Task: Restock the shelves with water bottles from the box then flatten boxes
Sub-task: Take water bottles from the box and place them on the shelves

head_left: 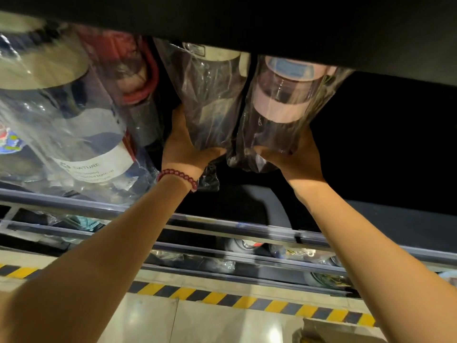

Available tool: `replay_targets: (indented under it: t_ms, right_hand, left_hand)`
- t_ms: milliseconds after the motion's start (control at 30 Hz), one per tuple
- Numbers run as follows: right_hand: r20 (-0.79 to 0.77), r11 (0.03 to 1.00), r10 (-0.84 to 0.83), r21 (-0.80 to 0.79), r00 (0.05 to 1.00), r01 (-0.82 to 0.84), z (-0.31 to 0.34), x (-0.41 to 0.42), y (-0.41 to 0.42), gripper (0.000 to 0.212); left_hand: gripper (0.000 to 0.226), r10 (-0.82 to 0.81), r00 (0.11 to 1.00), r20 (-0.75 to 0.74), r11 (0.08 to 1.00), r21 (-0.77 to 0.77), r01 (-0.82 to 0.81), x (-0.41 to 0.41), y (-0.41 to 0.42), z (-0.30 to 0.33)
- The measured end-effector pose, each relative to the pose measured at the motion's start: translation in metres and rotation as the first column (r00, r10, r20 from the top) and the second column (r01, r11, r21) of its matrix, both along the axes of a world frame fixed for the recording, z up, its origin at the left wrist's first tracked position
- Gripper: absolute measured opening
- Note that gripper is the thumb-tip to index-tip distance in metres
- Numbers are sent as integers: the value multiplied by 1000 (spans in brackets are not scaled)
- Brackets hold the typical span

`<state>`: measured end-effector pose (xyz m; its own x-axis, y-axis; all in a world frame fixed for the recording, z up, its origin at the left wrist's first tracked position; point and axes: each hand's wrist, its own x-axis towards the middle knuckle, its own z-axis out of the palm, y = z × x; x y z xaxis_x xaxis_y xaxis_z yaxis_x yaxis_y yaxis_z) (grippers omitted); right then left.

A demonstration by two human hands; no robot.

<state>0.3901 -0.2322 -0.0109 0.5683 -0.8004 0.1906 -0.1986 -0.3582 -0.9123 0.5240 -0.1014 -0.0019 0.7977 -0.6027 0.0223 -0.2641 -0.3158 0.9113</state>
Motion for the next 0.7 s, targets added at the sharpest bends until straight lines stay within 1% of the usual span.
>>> replay_targets:
  t_ms: [33,100,133,200,267,333,367,400,500,533,633,700]
  right_hand:
    - [-8,1000,19,13,1000,-19,2,0,0,109]
    - [-11,999,22,28,1000,-22,4,1,-3,99]
    - [-13,999,27,47,1000,-26,6,2,-5,97]
    - [-24,993,91,80,996,-89,7,4,-11,96]
    - [-45,985,150,97,988,-145,8,2,-14,100]
    - [-58,981,170,107,984,-163,4,2,-19,108]
    - [-68,983,163,99,984,-156,3,3,-19,108]
    - [-84,986,145,92,986,-137,5,3,-17,104]
    - [-143,989,75,138,987,-55,12,3,-12,73]
    - [-157,987,63,157,985,-39,13,1,-12,73]
    - [-231,988,1,149,973,34,19,-9,-7,84]
    - [-289,988,-43,127,957,83,28,-26,4,80]
  left_hand:
    - [94,44,999,10,999,17,-44,4,0,-5]
    - [104,40,998,55,999,19,-41,5,0,-3]
    - [106,37,998,57,999,17,-38,6,-1,-3]
    - [107,37,997,68,999,16,-38,10,-3,-9]
    - [107,44,996,76,998,30,-47,10,-4,-8]
    - [106,53,994,94,997,44,-58,11,-4,-8]
    - [105,51,993,109,996,63,-58,11,-4,-9]
    - [105,41,991,127,996,74,-51,11,-3,-8]
    - [106,11,986,163,986,162,-38,13,-2,-1]
    - [106,7,985,171,980,192,-41,11,0,3]
    - [98,0,969,248,956,283,-73,2,8,17]
    - [84,-17,978,206,932,357,-59,-8,21,23]
